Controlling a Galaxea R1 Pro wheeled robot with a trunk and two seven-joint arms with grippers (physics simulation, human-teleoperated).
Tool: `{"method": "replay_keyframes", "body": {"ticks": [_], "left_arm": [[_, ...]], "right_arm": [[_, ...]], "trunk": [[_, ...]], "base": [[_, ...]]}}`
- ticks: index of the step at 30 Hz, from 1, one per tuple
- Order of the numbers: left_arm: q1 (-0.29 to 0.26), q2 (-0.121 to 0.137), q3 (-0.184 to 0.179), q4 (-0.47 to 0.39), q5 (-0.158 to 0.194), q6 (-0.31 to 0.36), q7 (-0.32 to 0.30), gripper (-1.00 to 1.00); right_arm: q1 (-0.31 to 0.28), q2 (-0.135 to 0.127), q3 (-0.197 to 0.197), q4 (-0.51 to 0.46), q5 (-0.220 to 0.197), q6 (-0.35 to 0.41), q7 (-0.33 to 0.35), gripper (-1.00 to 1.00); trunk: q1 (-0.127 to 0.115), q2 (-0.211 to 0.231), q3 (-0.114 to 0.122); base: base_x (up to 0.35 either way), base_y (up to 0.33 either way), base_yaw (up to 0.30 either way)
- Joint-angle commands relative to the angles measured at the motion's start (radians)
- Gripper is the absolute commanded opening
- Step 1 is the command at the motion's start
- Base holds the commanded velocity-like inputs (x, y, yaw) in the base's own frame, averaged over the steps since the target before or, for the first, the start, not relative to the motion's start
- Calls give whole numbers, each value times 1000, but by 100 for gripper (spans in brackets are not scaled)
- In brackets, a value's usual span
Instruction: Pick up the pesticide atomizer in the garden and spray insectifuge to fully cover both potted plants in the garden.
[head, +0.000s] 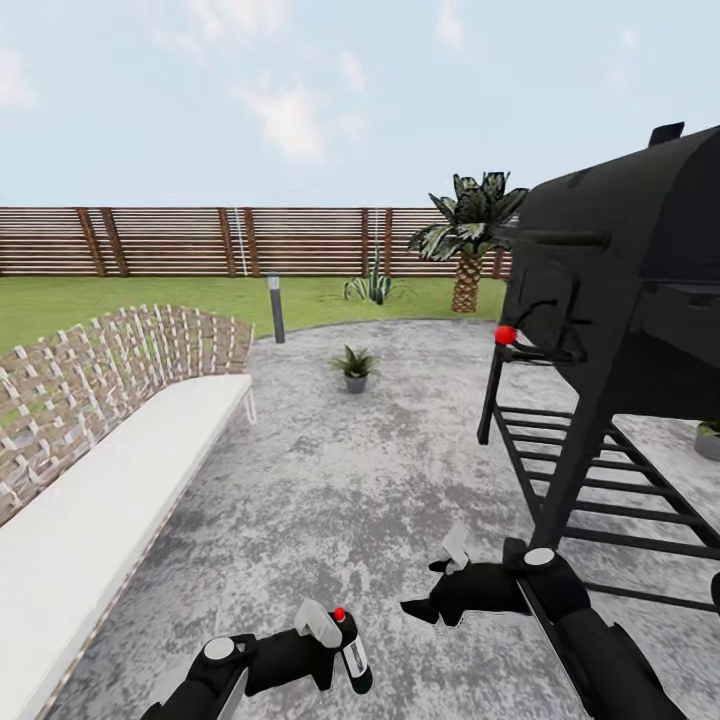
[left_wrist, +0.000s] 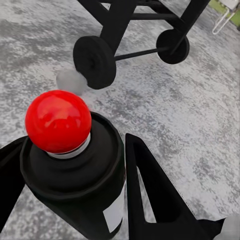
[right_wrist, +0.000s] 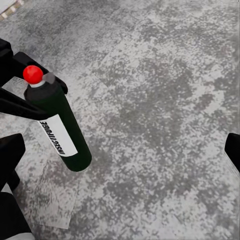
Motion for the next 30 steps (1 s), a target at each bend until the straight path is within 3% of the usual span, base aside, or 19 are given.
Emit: {"method": "replay_keyframes", "body": {"ticks": [1,15,21,30], "left_arm": [[0,0,0,0,1,0,0,-100],[0,-1,0,0,0,-2,0,-100],[0,-1,0,0,0,-2,0,-100],[0,-1,-1,0,-1,-3,0,-100]], "right_arm": [[0,0,0,0,0,0,0,100],[0,0,0,0,0,0,0,100],[0,0,-25,0,0,0,0,100],[0,0,-28,0,0,0,0,100]], "trunk": [[0,0,0],[0,0,0],[0,0,0],[0,0,0]], "base": [[290,172,0],[291,160,0],[311,51,0],[316,3,0]]}}
